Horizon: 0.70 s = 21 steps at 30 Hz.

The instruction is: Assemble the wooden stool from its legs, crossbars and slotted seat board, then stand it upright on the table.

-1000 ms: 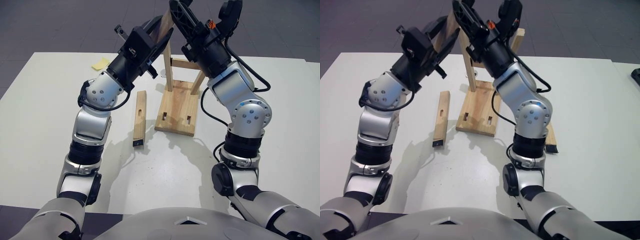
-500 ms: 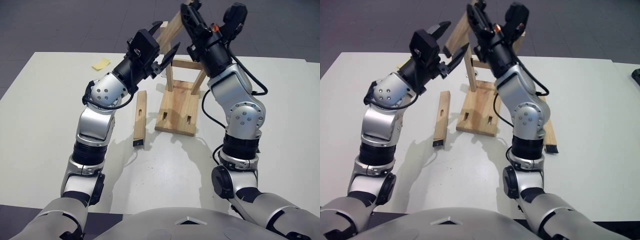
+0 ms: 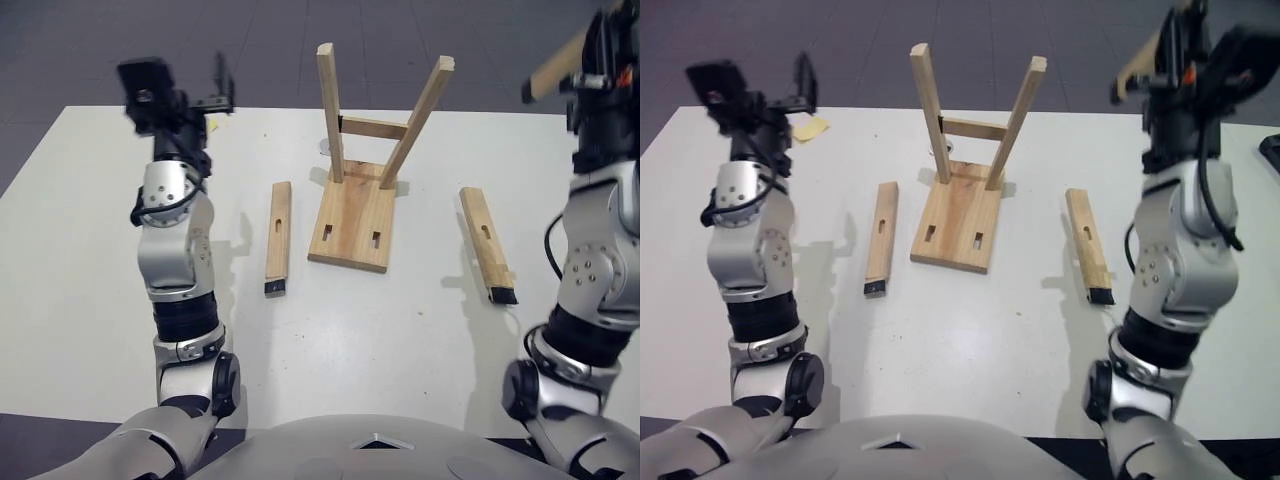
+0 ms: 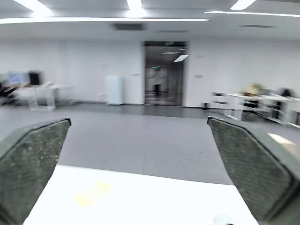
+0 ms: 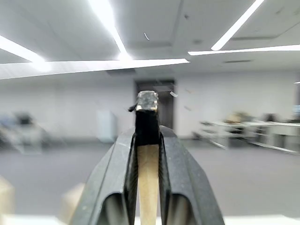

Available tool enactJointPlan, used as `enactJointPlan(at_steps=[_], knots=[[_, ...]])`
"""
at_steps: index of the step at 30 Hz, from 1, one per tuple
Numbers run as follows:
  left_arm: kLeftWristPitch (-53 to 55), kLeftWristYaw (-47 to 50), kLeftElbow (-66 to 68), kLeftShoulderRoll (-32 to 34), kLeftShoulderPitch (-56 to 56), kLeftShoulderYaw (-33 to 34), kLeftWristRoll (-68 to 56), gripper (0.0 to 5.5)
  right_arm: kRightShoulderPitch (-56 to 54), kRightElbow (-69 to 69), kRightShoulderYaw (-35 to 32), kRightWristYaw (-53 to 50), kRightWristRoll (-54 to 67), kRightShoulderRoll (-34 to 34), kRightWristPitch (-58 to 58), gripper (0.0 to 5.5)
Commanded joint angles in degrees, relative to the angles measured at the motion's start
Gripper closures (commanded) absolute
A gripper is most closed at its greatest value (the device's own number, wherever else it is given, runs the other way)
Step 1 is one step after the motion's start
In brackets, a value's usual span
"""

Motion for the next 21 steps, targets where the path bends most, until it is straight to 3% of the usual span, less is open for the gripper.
enactJointPlan(at_steps=[1, 8, 21], knots=[[0.99, 0.48, 0.65, -0.36, 1.72, 0.15, -1.12, 0.10, 7.32, 3.15, -1.26, 3.27, 1.16, 1.26, -0.18, 5.10], [1.74, -2.12, 0.97, -2.27, 2.64, -0.46, -6.65, 0.10, 9.90, 12.81, -11.54, 6.23, 15.69, 7.81, -0.56, 5.10], [0.21, -1.57, 3.12, -4.88, 1.05, -4.56, -7.91, 0.10, 11.92, 15.02, -12.19, 7.70, 18.06, 6.73, -0.99, 5.10]])
